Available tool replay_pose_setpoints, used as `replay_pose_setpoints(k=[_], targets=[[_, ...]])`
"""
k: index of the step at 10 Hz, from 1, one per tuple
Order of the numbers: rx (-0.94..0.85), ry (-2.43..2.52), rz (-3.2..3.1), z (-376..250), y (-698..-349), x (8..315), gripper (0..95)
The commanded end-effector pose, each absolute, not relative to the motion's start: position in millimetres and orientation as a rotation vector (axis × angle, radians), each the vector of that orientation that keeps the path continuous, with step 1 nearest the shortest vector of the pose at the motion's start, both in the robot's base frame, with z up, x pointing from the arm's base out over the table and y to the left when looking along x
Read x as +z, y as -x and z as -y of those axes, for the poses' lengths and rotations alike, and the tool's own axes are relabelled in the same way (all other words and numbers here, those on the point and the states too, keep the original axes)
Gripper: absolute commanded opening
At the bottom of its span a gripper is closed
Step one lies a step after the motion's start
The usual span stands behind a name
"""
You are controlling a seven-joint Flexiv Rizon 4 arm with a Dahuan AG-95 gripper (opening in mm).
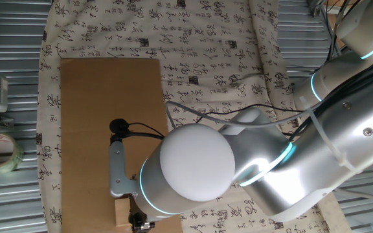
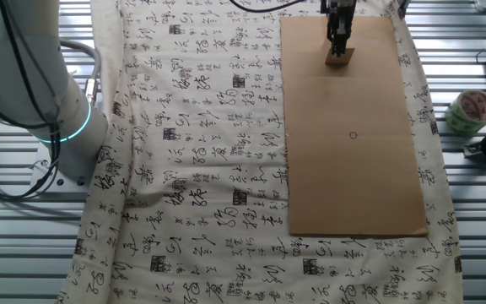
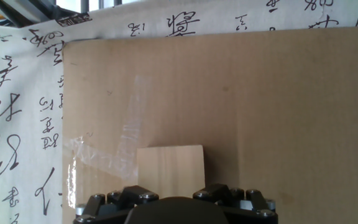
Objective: Grab the block and place it at the designated location
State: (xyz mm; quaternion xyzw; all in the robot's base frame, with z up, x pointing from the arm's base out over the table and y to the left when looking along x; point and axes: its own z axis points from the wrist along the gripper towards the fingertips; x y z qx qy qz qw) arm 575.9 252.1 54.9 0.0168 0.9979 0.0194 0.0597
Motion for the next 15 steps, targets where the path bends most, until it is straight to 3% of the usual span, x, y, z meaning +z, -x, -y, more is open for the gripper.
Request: replay_pose_setpoints(k=[1, 15], targets=[[0.059, -0.052, -3.023, -252.5, -576.2, 55.0, 76.0], [0.059, -0.073, -3.030, -255.8, -574.7, 54.3, 76.0]])
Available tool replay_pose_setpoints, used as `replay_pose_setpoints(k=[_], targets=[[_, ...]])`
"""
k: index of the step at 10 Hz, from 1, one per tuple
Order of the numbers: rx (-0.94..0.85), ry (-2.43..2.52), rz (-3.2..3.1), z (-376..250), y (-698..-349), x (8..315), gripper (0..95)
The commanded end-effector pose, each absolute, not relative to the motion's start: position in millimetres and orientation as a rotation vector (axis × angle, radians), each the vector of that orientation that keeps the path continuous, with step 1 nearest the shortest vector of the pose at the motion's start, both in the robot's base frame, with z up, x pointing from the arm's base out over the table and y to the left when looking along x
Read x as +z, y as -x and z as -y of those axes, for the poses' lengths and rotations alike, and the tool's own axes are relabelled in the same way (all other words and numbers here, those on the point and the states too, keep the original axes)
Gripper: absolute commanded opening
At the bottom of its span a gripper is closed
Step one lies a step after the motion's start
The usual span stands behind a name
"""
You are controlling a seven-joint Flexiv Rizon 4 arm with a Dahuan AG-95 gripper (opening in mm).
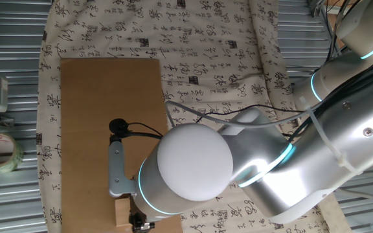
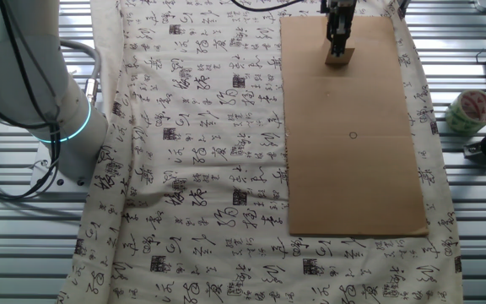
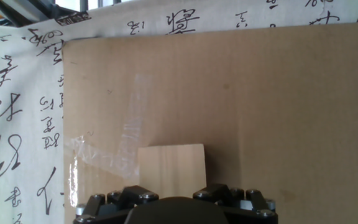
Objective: Grab the block and place it at the designated location
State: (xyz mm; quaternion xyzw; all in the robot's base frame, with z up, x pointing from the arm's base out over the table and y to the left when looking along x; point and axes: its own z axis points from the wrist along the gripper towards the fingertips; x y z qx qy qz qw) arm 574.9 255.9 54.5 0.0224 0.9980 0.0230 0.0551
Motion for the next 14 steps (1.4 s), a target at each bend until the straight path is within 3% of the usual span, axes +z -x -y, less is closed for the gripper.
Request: replay_pose_setpoints(k=[1, 14], targets=[[0.056, -0.076, -3.032, -256.4, -574.5, 54.1, 76.0], [0.054, -0.053, -3.039, -256.7, -574.3, 54.1, 76.0]])
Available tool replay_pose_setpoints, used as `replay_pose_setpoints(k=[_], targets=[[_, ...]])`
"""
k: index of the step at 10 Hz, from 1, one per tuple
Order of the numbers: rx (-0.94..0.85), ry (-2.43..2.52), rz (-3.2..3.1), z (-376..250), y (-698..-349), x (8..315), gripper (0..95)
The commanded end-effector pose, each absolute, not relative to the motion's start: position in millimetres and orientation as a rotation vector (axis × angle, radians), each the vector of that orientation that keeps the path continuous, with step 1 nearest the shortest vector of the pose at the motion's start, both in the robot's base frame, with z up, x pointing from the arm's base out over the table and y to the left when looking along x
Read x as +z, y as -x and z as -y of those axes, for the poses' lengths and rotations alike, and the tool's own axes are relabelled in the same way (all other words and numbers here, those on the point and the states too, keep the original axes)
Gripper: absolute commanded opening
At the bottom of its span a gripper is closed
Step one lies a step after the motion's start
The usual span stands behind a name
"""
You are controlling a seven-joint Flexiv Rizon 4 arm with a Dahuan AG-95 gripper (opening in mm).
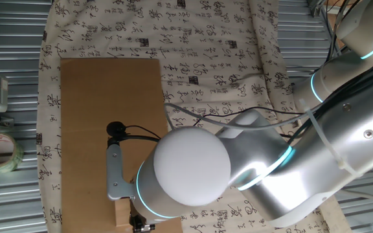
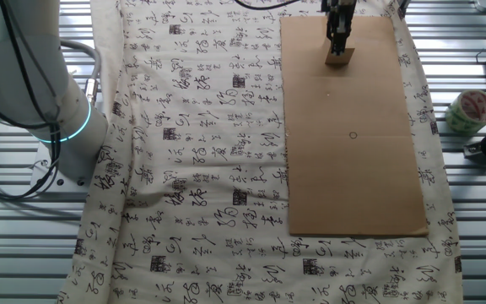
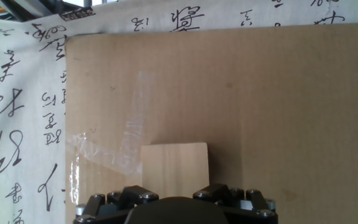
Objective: Grab the block and place it at the designated location
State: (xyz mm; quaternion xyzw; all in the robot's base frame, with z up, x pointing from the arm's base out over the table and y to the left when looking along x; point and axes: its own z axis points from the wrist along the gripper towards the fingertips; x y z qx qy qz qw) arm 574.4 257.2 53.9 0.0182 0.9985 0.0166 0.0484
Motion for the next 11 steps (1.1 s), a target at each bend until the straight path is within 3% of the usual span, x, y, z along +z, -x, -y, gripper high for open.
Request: replay_pose_setpoints(k=[1, 2, 3, 11], targets=[[0.049, -0.037, -3.043, -256.7, -574.3, 54.1, 76.0], [0.042, -0.035, -3.047, -256.7, -574.3, 54.1, 76.0], [0.044, -0.028, -3.049, -256.7, -574.3, 54.1, 57.0], [0.026, 0.014, -3.066, -256.7, -574.3, 54.1, 57.0]])
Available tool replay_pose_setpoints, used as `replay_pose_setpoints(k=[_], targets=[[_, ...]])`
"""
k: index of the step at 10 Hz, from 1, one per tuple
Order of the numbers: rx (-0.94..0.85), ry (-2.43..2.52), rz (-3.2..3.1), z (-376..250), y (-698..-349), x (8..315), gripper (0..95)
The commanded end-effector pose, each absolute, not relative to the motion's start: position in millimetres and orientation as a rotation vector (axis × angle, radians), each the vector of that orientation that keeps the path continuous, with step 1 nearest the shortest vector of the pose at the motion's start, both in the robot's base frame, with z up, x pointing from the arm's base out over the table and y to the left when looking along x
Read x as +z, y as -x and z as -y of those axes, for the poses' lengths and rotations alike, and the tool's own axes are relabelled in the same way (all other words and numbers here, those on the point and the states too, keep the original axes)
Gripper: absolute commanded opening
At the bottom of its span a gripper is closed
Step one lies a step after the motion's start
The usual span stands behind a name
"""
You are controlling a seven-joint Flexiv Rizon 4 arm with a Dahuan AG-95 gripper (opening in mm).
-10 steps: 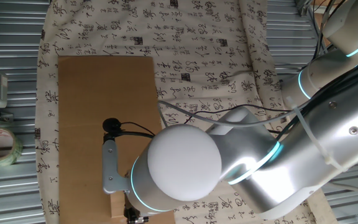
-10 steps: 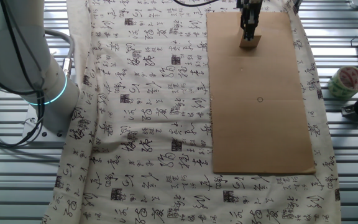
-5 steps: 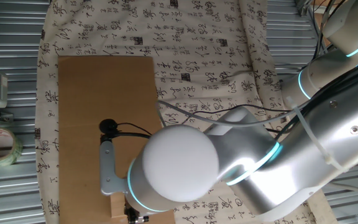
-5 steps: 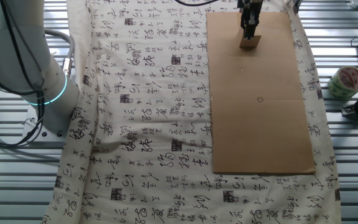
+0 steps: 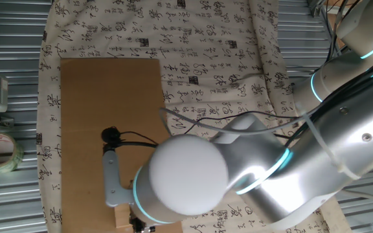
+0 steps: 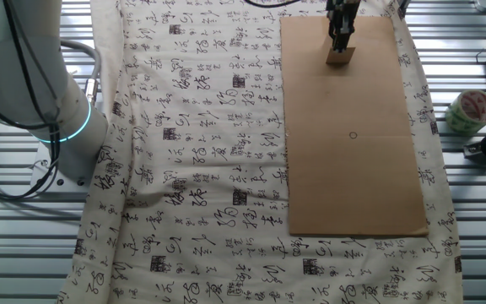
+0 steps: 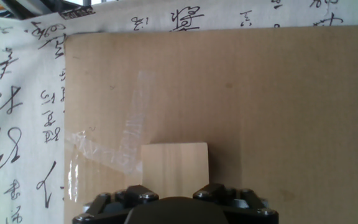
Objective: Grab the block and place it at the designated location
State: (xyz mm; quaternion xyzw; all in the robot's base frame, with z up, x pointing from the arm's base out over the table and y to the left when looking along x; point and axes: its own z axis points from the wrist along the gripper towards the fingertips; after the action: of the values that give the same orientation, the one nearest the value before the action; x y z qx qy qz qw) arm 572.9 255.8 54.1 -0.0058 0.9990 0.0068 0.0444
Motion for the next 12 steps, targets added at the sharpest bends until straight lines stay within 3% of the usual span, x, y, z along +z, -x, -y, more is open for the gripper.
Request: replay_pose_setpoints(k=[1, 3, 4, 12], targets=[[0.023, 0.008, -3.068, -256.7, -574.3, 54.1, 57.0], [0.009, 0.000, -3.064, -256.7, -574.3, 54.1, 57.0], [0.008, -0.003, -3.062, -256.7, -574.3, 54.1, 76.0], [0.009, -0.037, -3.053, -256.7, -574.3, 54.1, 76.0]])
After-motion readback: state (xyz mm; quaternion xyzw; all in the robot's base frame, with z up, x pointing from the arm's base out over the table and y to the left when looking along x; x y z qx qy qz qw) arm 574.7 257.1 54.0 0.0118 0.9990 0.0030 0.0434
